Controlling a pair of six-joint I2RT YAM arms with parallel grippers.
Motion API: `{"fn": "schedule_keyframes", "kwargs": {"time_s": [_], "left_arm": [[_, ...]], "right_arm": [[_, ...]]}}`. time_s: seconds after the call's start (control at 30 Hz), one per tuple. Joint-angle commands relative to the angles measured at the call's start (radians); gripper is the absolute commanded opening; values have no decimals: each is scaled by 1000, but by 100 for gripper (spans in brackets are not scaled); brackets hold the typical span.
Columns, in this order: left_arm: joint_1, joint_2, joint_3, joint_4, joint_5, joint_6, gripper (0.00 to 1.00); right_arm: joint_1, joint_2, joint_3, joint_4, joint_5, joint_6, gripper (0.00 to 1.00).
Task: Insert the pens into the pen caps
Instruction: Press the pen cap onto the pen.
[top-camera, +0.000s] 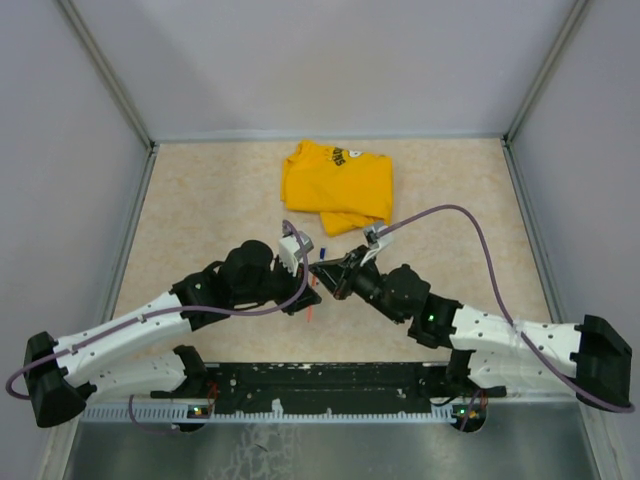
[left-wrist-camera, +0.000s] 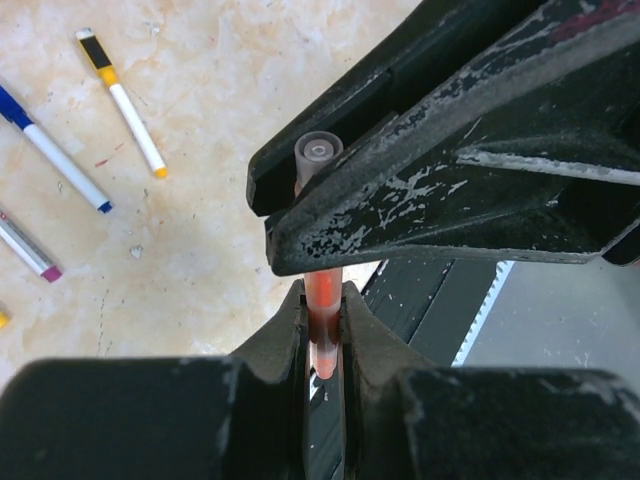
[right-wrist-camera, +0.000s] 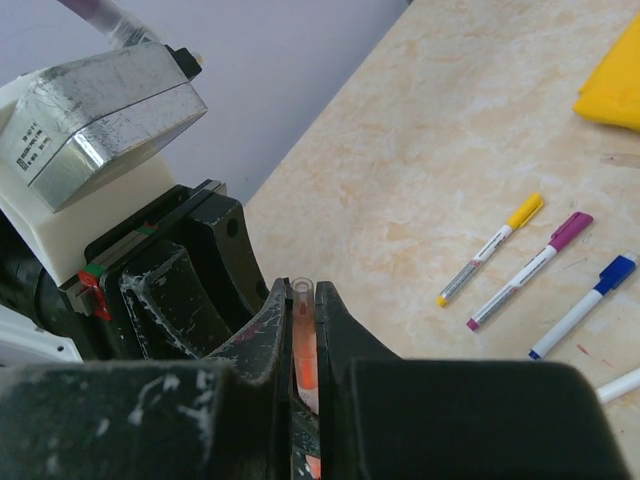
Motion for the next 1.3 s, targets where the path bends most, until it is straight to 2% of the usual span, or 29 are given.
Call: {"fn": "schedule_keyframes", "kwargs": {"time_s": [0.0,0.37,0.8,1.27], "left_arm": [[26,-64,148,539,-104,14,0],[26,-68,145,537,-110,17,0],[26,-54,128,532,-31,12,0],[26,-31,128,520,35,13,0]], "right_arm": [[113,110,-122,-298,-262,69,0],[126,120,-125,-308,-239,71,0],[121,-20,217,-624,28,-109,0],[104,-140,320,-686,137,-139,0]]}}
